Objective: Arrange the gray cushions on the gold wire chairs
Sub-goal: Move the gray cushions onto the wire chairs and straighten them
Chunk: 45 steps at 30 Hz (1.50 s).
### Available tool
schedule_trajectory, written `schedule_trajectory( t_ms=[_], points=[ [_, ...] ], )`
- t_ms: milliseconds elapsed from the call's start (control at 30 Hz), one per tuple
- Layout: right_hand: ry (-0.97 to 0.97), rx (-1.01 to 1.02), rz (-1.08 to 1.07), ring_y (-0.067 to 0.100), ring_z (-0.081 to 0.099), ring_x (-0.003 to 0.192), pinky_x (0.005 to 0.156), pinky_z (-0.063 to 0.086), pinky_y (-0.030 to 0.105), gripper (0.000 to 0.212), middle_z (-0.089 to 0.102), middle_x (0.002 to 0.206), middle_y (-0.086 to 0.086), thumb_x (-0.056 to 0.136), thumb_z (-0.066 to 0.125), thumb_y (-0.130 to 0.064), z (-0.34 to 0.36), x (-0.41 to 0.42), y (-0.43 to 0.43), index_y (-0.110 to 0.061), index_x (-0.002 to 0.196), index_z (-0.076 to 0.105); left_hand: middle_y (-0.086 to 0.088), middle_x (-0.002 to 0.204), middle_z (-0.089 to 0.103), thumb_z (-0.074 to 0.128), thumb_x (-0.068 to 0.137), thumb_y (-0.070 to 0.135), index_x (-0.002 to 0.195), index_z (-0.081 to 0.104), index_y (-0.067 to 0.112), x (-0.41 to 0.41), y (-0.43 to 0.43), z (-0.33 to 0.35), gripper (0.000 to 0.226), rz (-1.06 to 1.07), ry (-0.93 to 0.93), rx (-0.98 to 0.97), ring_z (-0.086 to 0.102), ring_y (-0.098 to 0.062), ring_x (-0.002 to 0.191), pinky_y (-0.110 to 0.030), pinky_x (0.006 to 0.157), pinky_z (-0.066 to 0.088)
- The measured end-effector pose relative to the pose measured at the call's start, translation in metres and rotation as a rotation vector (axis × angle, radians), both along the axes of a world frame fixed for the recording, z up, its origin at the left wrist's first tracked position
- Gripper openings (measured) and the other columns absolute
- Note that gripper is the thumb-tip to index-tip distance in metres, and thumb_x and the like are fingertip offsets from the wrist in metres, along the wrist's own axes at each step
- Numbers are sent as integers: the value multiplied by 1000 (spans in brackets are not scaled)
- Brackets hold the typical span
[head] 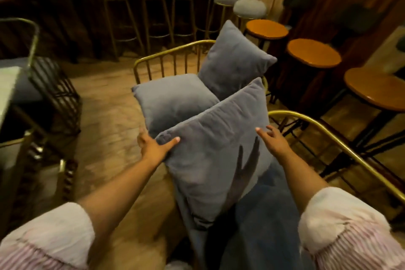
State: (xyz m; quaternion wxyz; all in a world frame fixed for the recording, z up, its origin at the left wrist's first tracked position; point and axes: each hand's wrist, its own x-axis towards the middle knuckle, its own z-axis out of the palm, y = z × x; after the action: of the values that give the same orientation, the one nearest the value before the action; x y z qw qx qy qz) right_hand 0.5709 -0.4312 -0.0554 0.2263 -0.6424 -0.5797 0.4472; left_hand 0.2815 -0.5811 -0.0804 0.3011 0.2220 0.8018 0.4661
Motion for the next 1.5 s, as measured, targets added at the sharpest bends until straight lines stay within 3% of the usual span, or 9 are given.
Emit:
schedule_trajectory(
  t_ms=[167,300,500,767,900,967,1133,1333,1500],
  points=[
    [75,-1,16,33,34,140,111,32,44,80,31,155,14,85,62,-46,-12,-11,36,-11,148,26,-5,151,38,89,33,59,149,17,11,34,1,-29,144,181,-359,-27,46,-24,133,-41,110,40],
    [146,49,8,32,31,141,112,31,45,86,30,156,11,81,64,-51,-20,-25,80,-14,149,25,-10,154,34,85,63,39,149,19,3,45,29,-46,114,374,-295,-2,41,-24,138,-29,109,34],
    [154,63,129,28,32,141,110,35,43,102,27,157,4,71,74,-51,-37,-33,135,-27,150,14,-8,147,43,89,37,55,145,19,19,26,55,-78,134,547,-350,120,50,-27,130,-43,109,41],
    [108,-122,224,30,40,135,107,38,49,125,37,151,1,43,74,-77,-82,-6,156,-33,148,21,-6,146,44,78,43,69,143,27,13,17,67,-111,126,466,-280,150,49,-24,131,-38,111,40],
    [118,-188,206,30,39,135,97,36,38,99,38,150,4,68,68,-62,-83,3,142,-23,148,25,-1,148,45,70,51,76,146,30,23,32,41,-134,116,244,-361,127,45,-23,135,-45,112,37],
    [104,-212,208,31,39,135,101,35,41,105,40,150,4,61,69,-67,-79,7,134,-25,147,26,2,145,50,68,42,85,143,38,28,34,36,-139,120,206,-382,80,49,-23,133,-47,110,40],
    [91,-271,107,33,35,138,111,30,53,145,36,152,1,19,70,-84,-52,24,104,-33,147,26,-4,138,56,75,57,63,133,52,16,38,38,-101,93,259,-429,140,52,-24,127,-38,109,40],
    [220,-152,-56,32,40,134,108,33,47,107,42,149,5,57,71,-70,16,31,57,-23,145,33,-7,131,63,74,53,69,132,53,15,23,31,-25,98,197,-365,231,60,-24,117,-34,101,46],
    [335,-63,-157,34,45,128,102,36,44,118,48,144,9,44,70,-76,71,13,27,-17,142,40,-4,130,62,74,51,71,137,47,19,-8,38,58,104,86,-292,268,58,-25,119,-41,103,45]
  ],
)
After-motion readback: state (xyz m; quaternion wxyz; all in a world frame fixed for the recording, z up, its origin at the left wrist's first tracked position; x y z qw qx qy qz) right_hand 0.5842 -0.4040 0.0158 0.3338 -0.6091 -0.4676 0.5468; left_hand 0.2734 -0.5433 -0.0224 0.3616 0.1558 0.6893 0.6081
